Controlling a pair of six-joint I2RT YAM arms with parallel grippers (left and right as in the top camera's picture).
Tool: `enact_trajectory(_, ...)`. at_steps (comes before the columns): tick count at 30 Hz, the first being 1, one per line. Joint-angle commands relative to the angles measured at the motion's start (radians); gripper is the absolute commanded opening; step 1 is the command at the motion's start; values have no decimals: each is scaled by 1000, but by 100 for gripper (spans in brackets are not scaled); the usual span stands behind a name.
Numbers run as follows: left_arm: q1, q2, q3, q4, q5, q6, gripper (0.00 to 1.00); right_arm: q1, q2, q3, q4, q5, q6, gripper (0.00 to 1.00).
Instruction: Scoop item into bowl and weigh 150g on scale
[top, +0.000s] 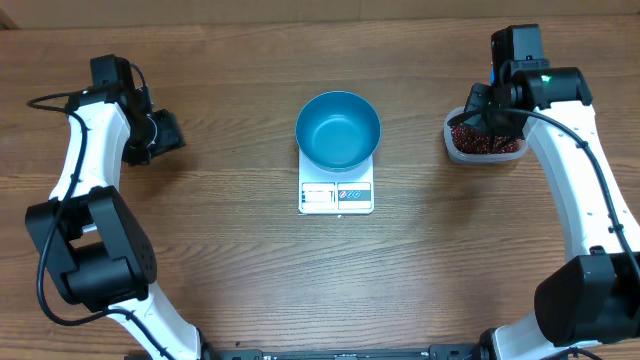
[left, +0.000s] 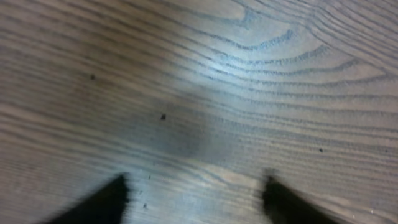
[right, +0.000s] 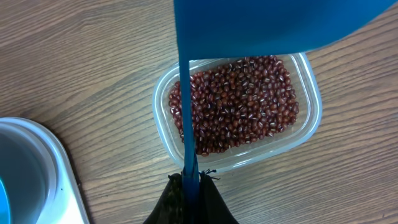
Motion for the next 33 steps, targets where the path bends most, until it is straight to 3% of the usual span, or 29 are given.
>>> enact_trajectory(1,-1,4,9,46,3,5,100,-4,-2,7,8,18,7,4)
enact_trajectory(9,-1,4,9,250,-156,5,100,-4,-1,6,16,18,8,4)
enact_trajectory(33,-2,4,9,251,-156,5,100,-4,-1,6,-41,18,7,4)
